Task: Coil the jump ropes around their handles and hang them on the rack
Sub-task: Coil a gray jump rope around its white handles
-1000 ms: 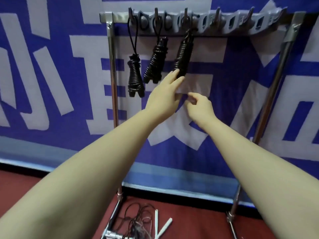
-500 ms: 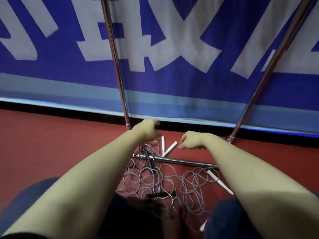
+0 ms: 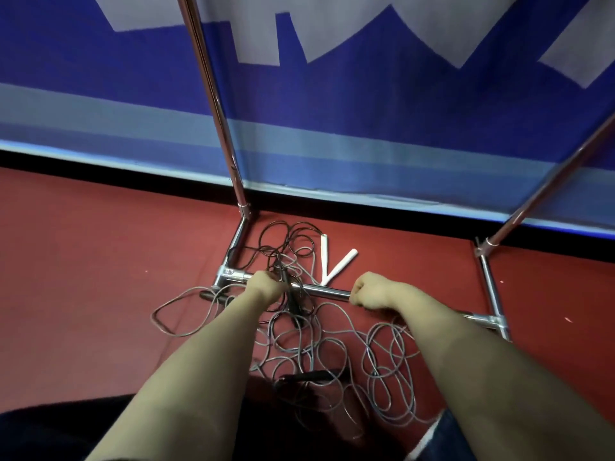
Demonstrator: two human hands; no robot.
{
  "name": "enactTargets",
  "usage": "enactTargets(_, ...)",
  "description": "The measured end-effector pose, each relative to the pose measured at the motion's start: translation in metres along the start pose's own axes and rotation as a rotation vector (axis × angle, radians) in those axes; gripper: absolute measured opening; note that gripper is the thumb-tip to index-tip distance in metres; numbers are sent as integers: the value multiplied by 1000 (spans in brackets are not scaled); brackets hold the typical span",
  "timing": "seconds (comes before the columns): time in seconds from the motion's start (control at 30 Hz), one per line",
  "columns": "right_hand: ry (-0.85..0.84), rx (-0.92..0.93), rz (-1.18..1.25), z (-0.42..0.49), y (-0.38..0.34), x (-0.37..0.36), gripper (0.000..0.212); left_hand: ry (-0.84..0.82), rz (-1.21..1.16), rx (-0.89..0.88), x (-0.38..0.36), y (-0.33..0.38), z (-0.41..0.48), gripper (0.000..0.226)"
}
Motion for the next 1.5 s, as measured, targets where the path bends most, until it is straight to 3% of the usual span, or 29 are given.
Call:
enactTargets(0.13, 26, -35, 72, 48, -13, 4, 26, 99, -80, -17, -4, 5, 43, 12)
enactTargets(0.33, 195, -204, 284, 113, -21, 6, 36, 37, -129, -81, -42, 40, 98, 23)
enactTargets(0.47, 8, -284, 732, 138, -13, -18, 33, -129, -35, -69, -77, 44, 116, 16)
enactTargets(0.6, -111, -299, 1045, 144, -16, -35, 31, -187, -20, -2, -100, 33, 124, 33)
enactTargets(0.87, -96, -259, 1017, 145, -28, -36, 19, -287, -271, 47, -112, 36, 113, 27)
enactTargets(1.0, -67, -191, 1092, 132, -23, -17, 14, -317, -226, -29, -113, 48, 116, 43)
enactTargets(1.27, -58, -93, 939, 89, -6, 21, 16, -262, -37, -220, -97, 81, 88, 21)
enactTargets(1.33, 62, -64, 910, 78, 1, 35, 12, -280, -64, -261, -81, 89, 77, 22)
enactTargets(1.37, 204, -48, 851, 71, 5, 46, 14, -281, -65, -279, -71, 93, 71, 23)
enactTargets(1.43, 495, 26, 484, 52, 8, 69, 42, -319, -92, -298, -50, 100, 56, 18)
enactTargets(1.5, 603, 183, -16, 27, -6, 78, 77, -364, -119, -316, -30, 112, 41, 19)
Point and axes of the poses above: each hand's wrist, its own z-axis towards the middle knuckle, its own x-axis out of the back of the hand, y = z × x, the point moved 5 cm from there along z, towards the middle knuckle, and after that the axes turned 9 degrees about -x, right-handed, at the moved point
